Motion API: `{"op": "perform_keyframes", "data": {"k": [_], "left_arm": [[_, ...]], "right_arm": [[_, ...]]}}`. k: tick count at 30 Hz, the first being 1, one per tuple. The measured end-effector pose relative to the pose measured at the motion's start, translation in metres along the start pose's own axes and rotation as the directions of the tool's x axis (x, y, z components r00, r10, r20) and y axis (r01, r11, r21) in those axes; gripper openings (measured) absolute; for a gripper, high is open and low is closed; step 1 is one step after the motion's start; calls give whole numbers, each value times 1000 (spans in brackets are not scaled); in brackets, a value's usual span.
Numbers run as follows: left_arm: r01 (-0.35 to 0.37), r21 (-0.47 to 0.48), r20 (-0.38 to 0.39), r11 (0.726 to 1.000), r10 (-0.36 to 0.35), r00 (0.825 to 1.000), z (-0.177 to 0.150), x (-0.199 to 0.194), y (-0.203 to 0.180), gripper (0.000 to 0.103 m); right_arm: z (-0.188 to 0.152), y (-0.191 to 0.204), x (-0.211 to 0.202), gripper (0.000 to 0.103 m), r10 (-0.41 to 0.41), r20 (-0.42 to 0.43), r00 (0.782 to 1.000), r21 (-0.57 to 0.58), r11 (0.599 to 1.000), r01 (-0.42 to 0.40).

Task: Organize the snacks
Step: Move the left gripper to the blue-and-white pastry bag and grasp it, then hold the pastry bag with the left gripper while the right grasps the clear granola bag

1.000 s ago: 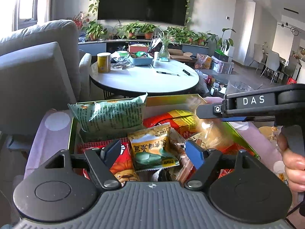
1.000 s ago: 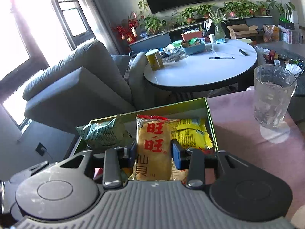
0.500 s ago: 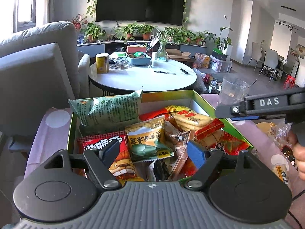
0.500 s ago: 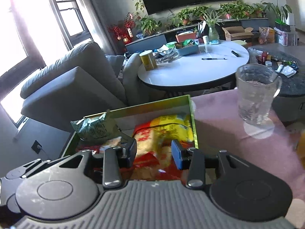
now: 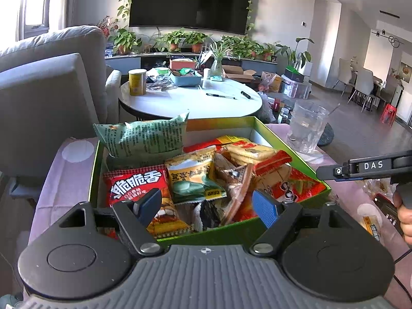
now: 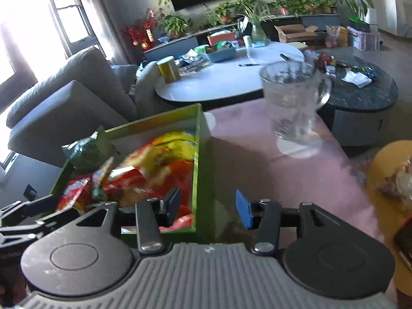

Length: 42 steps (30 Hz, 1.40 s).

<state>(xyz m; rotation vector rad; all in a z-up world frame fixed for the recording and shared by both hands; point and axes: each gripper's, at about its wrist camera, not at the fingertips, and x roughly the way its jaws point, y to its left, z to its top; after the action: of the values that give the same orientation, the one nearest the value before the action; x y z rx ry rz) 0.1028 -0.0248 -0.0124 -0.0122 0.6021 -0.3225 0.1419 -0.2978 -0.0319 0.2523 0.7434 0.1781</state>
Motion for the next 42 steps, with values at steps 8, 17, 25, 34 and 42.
{"op": "perform_keyframes", "data": {"k": [8,17,25,34,42], "left_arm": [[35,61,-12,998,-34,999,-8,-7,-26,76],[101,141,-40,985,-96,995,-13,-11,-66,76],[262,212,-135,941,-238,962,-28,1,-127,76],[390,206,-244,898,-339,909,-39,36,-186,76],[398,156,-337,904,-331,881,-54,56,-189,41]], "right_arm": [[-7,-11,-9,85,-9,3,1000,8,1000,9],[-8,-22,-25,85,-4,29,1000,15,1000,3],[2,-41,-45,85,46,25,999,-5,999,-46],[-4,-55,-50,85,16,17,1000,-25,1000,-15],[-7,-49,-38,85,19,-23,1000,-109,994,-21]]}}
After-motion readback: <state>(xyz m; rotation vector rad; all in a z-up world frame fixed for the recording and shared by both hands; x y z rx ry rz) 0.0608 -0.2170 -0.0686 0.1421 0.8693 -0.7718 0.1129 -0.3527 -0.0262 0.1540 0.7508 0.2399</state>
